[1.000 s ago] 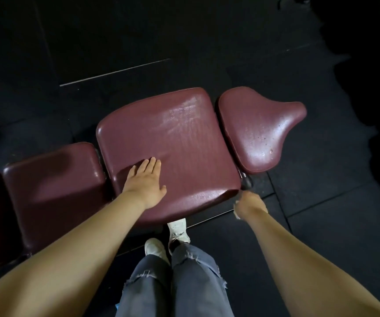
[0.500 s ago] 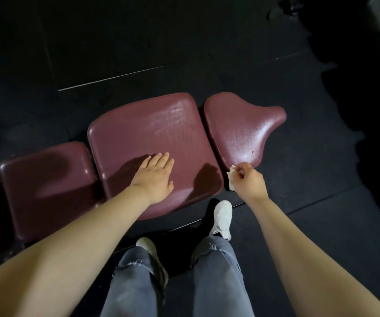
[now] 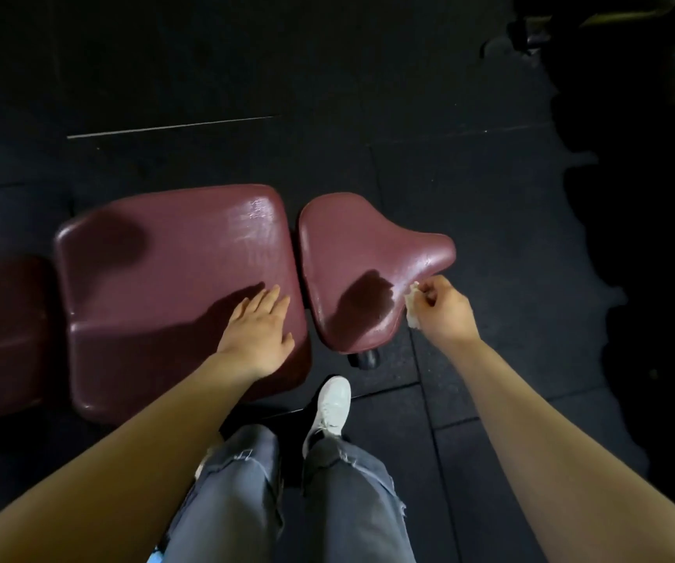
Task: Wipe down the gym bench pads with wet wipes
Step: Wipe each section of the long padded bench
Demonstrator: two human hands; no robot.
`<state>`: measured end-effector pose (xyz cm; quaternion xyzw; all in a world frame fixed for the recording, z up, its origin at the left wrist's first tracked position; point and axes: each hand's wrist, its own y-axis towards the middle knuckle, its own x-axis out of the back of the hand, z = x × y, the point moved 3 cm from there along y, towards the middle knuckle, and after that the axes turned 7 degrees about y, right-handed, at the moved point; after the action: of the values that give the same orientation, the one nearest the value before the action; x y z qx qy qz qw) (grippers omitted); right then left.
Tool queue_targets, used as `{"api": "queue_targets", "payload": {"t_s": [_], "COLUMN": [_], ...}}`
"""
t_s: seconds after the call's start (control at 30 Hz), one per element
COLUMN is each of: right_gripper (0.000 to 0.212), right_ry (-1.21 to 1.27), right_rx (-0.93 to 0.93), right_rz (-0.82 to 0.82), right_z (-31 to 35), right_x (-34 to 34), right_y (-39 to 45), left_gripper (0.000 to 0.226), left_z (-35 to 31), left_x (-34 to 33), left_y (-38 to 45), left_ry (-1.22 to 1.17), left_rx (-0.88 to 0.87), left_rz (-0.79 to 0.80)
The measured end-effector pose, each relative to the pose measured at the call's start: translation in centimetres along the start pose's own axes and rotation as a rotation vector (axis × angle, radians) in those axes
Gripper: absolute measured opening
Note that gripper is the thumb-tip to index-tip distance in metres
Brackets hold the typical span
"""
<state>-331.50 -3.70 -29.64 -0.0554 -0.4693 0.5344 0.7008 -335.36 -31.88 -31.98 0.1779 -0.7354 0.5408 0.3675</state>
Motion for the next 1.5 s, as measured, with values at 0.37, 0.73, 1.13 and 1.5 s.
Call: {"api": "queue_targets", "payload": {"t_s": [0.37, 0.73, 1.13, 1.5], "right_gripper": [0.019, 0.02, 0.024, 0.051], "right_ry": [-0.209, -0.171, -0.333, -0.732], "right_rx": [0.059, 0.101, 0.2, 0.996], "right_rz": [-0.089, -0.217, -0.227, 0.392], "right_z": [5.8, 11.2, 6.4, 7.7], "right_x": [-2.9, -13.0, -8.1, -13.0], "right_y": [11.9, 17.2, 19.2, 14.8], "left_gripper": [0.07, 0.074, 0.075, 0.075], "left_z": [-0.4, 1.2, 1.3, 1.2], "left_x": [-0.1, -2.5, -3.3, -3.4], "left_y": [4.5, 6.7, 6.7, 6.6], "left_ry": [-0.054, -0.03, -0.053, -0.062], "left_rx": [-0.021, -0.045, -0.041, -0.063], "left_rz": [-0.063, 0.018, 0.019, -0.014]}}
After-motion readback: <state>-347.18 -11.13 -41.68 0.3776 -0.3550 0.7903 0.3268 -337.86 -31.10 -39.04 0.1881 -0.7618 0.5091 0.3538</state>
